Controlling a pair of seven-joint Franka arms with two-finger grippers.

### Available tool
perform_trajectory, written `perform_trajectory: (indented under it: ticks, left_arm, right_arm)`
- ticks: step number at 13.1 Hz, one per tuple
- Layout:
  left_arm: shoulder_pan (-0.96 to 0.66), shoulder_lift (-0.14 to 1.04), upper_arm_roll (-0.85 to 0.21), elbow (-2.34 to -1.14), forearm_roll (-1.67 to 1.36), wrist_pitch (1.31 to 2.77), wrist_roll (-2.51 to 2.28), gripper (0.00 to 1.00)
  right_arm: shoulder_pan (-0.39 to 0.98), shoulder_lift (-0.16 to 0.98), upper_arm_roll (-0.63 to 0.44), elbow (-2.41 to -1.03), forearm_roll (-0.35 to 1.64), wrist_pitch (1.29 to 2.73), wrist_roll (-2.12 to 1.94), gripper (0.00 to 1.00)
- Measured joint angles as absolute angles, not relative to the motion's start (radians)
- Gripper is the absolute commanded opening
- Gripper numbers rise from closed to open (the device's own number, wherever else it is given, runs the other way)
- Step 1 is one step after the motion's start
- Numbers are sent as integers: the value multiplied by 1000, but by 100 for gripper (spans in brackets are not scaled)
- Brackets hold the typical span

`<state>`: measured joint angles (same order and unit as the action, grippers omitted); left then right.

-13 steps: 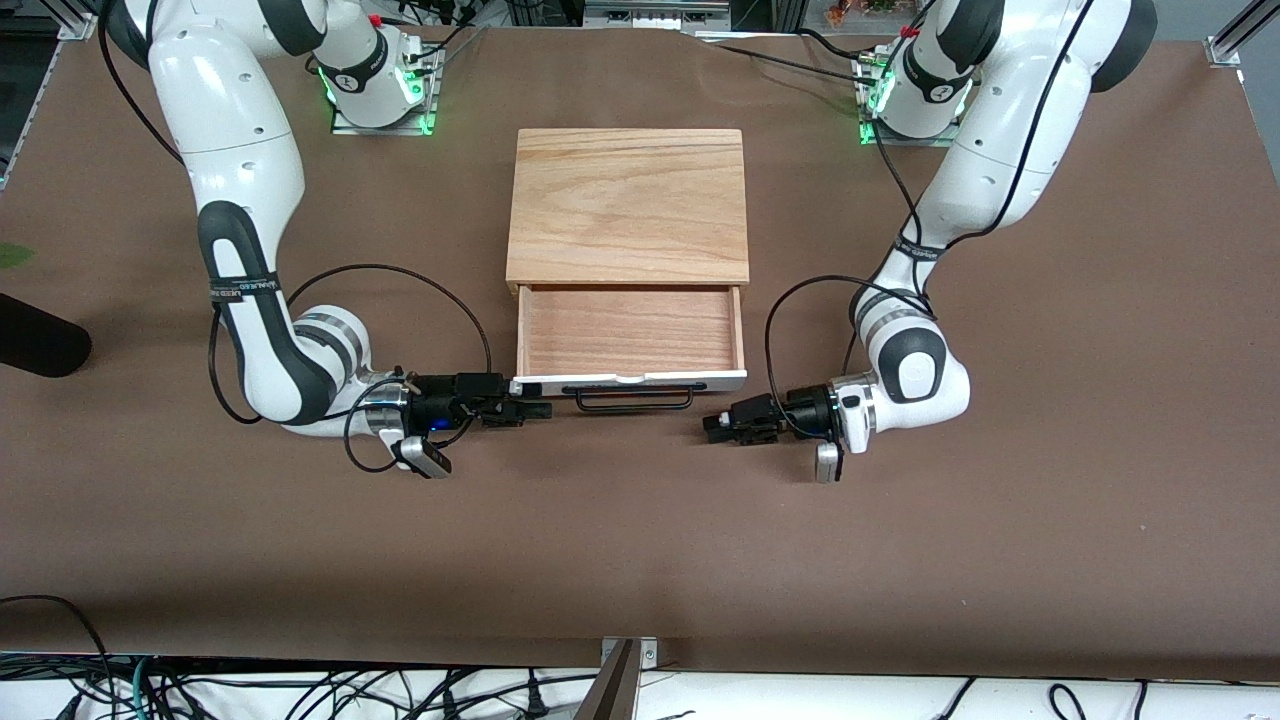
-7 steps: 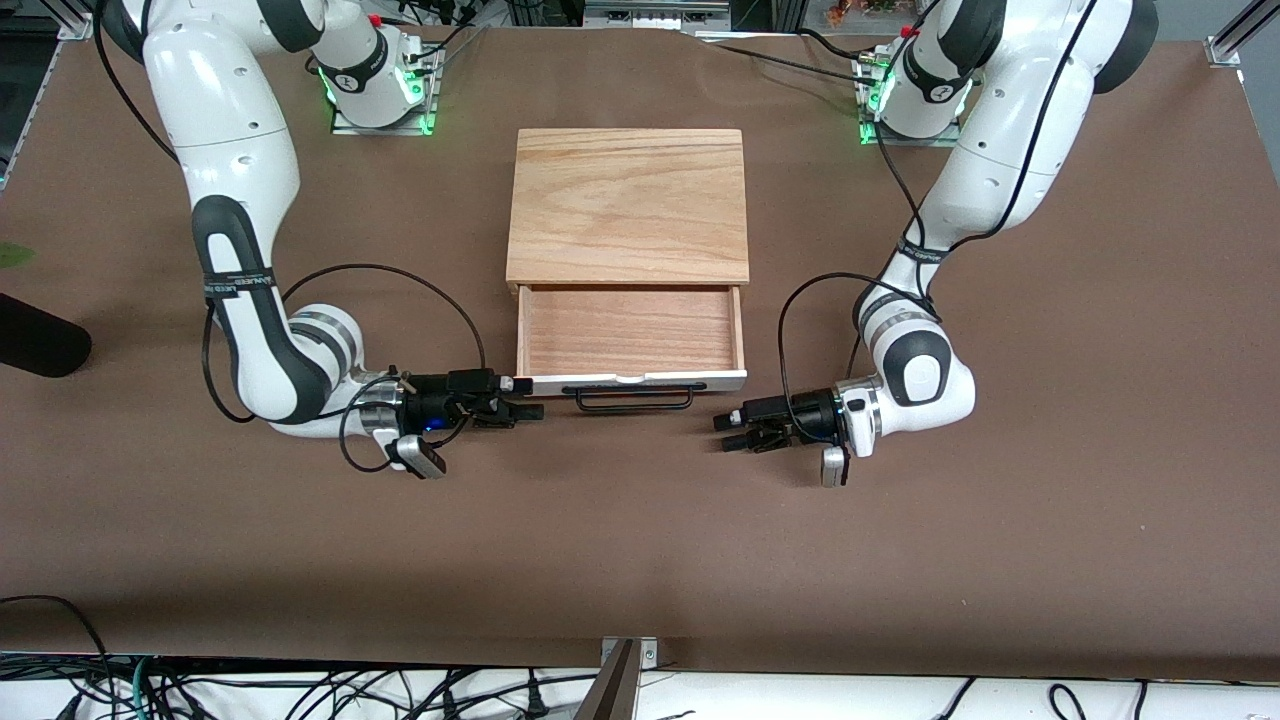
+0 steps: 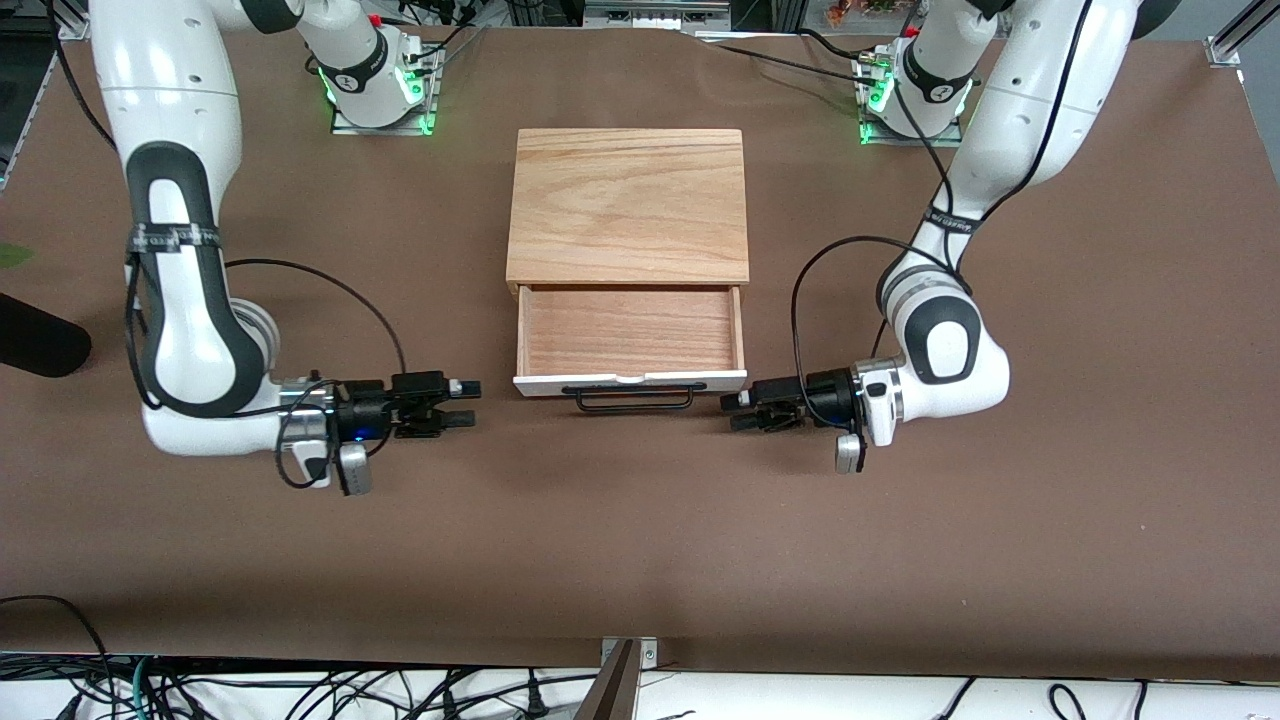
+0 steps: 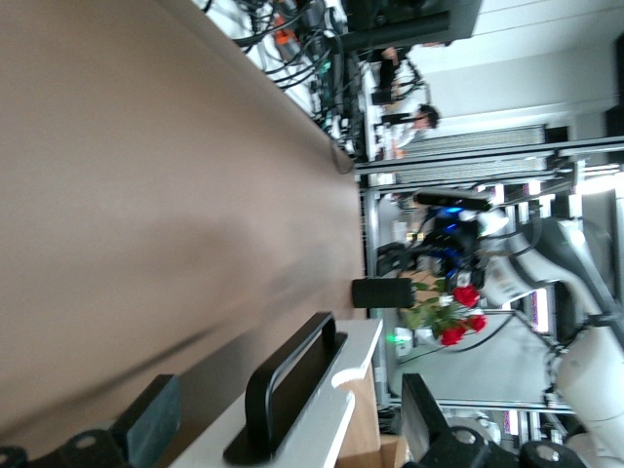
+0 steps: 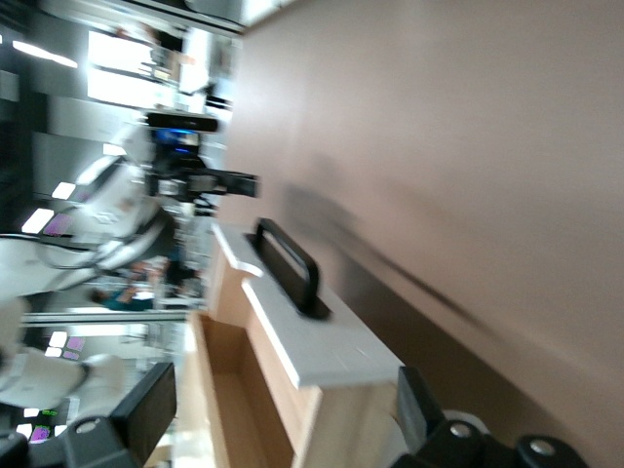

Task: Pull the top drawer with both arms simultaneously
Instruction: 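Open both grippers and draw them back from the handle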

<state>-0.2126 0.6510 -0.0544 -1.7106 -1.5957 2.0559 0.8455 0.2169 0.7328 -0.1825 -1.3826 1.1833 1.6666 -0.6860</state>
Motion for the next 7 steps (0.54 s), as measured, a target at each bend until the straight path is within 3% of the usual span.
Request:
perform_trajectory:
  ticks: [4,7]
  left_arm:
    - [-177,447,-54,-1861,-1328,2097,735,100]
    - [-114,269,-67,-1905,-981,2070,474,100]
  right_arm:
    - [216,671,-239,-1299,816,1666,-639,100]
    - [215,586,-254,-1293,545,1663,-635,100]
